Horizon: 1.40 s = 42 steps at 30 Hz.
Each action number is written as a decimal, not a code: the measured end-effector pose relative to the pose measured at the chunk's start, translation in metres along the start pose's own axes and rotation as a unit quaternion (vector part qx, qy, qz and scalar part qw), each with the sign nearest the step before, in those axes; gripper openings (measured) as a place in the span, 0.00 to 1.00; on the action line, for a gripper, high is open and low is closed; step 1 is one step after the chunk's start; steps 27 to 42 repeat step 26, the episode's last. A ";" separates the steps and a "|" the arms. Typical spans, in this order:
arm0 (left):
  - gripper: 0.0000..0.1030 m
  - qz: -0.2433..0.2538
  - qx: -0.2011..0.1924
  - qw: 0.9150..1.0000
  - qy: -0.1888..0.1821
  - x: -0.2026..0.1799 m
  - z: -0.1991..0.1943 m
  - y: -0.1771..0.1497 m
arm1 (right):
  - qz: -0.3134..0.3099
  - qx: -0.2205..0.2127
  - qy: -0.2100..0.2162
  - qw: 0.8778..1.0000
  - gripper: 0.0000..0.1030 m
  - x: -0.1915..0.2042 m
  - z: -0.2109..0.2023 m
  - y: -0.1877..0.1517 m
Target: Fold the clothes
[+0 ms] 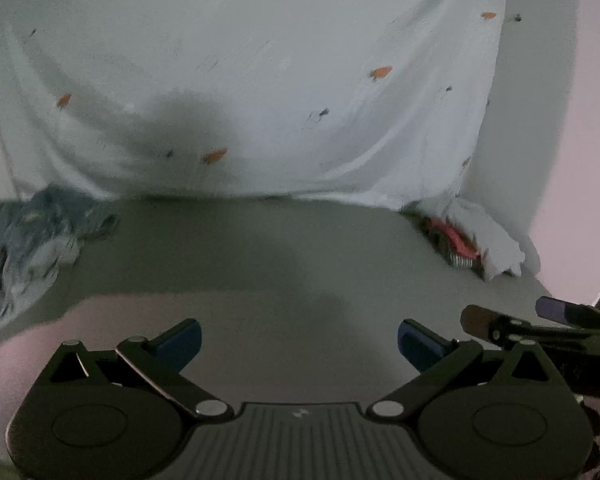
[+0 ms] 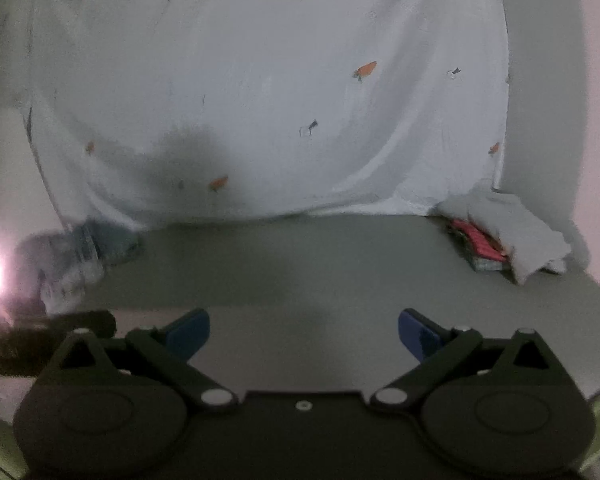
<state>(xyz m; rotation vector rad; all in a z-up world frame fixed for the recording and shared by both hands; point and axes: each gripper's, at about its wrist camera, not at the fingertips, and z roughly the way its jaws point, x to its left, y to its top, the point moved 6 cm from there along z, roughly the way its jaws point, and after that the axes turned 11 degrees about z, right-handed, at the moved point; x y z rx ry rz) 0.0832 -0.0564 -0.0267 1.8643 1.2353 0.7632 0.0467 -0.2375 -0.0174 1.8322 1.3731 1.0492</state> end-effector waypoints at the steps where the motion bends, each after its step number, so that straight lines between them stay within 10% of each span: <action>1: 1.00 0.002 0.006 1.000 0.002 0.001 -0.007 -0.007 | -0.002 0.005 -0.001 1.000 0.99 0.001 -0.006 -0.005; 11: 1.00 -0.013 0.041 0.999 0.010 0.014 -0.042 -0.054 | -0.030 0.027 -0.001 0.999 0.99 0.017 -0.044 -0.040; 42: 1.00 -0.004 0.025 0.999 0.021 0.024 -0.063 -0.059 | -0.037 0.021 0.007 0.999 0.99 0.032 -0.056 -0.052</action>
